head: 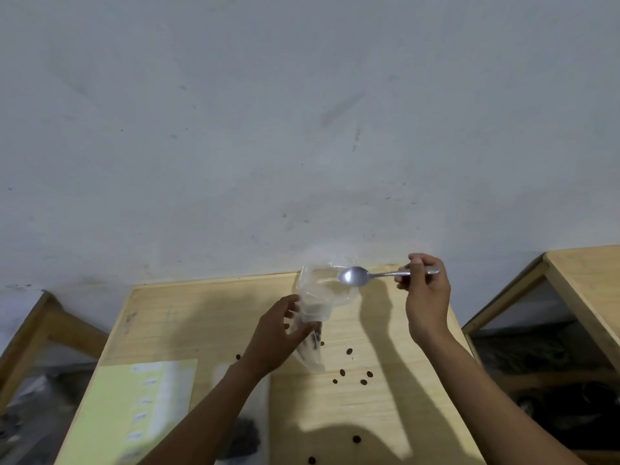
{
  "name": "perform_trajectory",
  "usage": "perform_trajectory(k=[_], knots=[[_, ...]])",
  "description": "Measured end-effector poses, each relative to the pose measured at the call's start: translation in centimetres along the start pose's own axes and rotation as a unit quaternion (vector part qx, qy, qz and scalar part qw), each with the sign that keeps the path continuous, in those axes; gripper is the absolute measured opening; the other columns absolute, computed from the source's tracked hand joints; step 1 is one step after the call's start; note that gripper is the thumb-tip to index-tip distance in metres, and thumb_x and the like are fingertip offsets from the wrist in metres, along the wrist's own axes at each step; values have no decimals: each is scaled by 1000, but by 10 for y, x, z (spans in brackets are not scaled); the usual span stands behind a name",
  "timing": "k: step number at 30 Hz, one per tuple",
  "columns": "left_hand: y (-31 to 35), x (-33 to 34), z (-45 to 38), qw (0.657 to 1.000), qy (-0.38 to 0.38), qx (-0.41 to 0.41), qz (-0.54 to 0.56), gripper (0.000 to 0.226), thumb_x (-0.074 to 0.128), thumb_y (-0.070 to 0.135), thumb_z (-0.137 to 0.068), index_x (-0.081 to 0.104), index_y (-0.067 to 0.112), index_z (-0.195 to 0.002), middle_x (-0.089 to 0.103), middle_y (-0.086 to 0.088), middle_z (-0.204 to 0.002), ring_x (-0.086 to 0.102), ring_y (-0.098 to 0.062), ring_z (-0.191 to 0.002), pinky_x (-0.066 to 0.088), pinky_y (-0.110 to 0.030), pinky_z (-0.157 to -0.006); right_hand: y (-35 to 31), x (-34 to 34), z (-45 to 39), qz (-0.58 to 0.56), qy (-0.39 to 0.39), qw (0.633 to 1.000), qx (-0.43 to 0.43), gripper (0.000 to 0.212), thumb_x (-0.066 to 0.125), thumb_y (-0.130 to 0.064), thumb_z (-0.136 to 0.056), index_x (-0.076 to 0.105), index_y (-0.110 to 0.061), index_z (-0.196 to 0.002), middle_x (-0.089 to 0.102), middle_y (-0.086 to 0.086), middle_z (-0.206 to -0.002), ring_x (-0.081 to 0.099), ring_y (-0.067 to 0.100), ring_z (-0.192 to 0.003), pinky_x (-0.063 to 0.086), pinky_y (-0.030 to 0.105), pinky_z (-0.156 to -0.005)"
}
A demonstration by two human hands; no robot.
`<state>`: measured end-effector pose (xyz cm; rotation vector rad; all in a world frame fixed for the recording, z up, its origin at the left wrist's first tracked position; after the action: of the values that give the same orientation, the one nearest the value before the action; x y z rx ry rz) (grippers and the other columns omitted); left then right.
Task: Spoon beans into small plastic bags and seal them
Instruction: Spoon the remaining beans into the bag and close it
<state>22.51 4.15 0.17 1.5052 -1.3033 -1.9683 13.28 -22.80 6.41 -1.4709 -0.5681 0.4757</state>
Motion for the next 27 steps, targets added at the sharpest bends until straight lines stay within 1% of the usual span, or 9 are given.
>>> perform_trajectory(k=[5, 8, 10, 13, 17, 20, 23, 25, 27], knots=[[-16, -6, 12, 999, 12, -23, 27, 59, 78, 42, -76, 55, 21, -126, 65, 13, -106, 62, -1, -95, 57, -28, -82, 98, -31, 8, 50, 42, 985, 158, 13, 46, -17, -102, 54, -7, -101, 58, 17, -87, 56, 21, -64, 50, 29, -62], [-20, -7, 16, 999, 17, -26, 35, 61, 78, 42, -75, 54, 20, -126, 65, 11, -107, 62, -3, -97, 58, -31, -83, 125, -41, 18, 60, 44, 977, 202, 14, 46, -14, -101, 55, -9, -92, 59, 17, -88, 57, 23, -68, 53, 34, -66], [-21, -8, 16, 999, 18, -28, 33, 60, 79, 39, -76, 53, 21, -127, 65, 11, -108, 62, -3, -97, 58, -32, -84, 134, -42, 21, 67, 38, 973, 218, 16, 48, -16, -101, 56, -13, -87, 61, 16, -87, 59, 25, -73, 55, 43, -77], [-18, -8, 14, 999, 18, -26, 40, 62, 79, 42, -75, 53, 22, -127, 65, 11, -109, 62, -4, -98, 58, -31, -84, 142, -43, 26, 51, 45, 966, 248, 12, 55, -20, -98, 56, -9, -94, 64, 17, -86, 61, 28, -77, 54, 42, -77], [-12, -6, 12, 999, 15, -19, 45, 61, 79, 40, -75, 53, 22, -127, 65, 10, -108, 62, -5, -97, 58, -32, -84, 147, -46, 24, 69, 43, 959, 272, 20, 59, -26, -96, 58, -6, -98, 66, 15, -86, 62, 27, -77, 53, 42, -78], [-6, -6, 9, 999, 15, -7, 45, 60, 79, 41, -75, 54, 21, -126, 65, 9, -108, 62, -6, -97, 58, -32, -83, 148, -53, 23, 169, 16, 946, 275, 32, 56, -33, -97, 64, -3, -99, 63, 11, -87, 58, 26, -80, 48, 42, -79], [-2, -5, 7, 999, 16, 0, 42, 60, 79, 41, -75, 54, 20, -126, 65, 8, -108, 62, -6, -96, 58, -31, -82, 148, -57, 21, 198, 27, 941, 275, 44, 58, -33, -95, 52, 3, -119, 60, 15, -107, 57, 34, -102, 47, 43, -90], [1, -4, 4, 999, 17, 3, 37, 61, 80, 42, -74, 54, 20, -125, 64, 8, -107, 62, -6, -95, 58, -30, -82, 141, -51, 23, 191, 30, 945, 266, 54, 61, -36, -93, 42, -5, -133, 54, 17, -129, 54, 35, -112, 46, 47, -97], [7, -3, 1, 999, 25, 10, 27, 62, 81, 42, -73, 54, 21, -125, 63, 8, -106, 61, -5, -94, 57, -29, -81, 122, -33, 25, 144, -12, 963, 228, 53, 62, -37, -92, 45, -15, -137, 57, 10, -124, 59, 27, -106, 49, 43, -95]])
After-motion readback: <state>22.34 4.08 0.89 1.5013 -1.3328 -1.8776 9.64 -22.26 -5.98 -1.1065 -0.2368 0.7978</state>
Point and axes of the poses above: each hand's wrist, its own z-axis away from the middle knuckle, its own x-axis out of the palm, y = z × x, the point moved 8 cm from there along -z, towards the middle knuckle
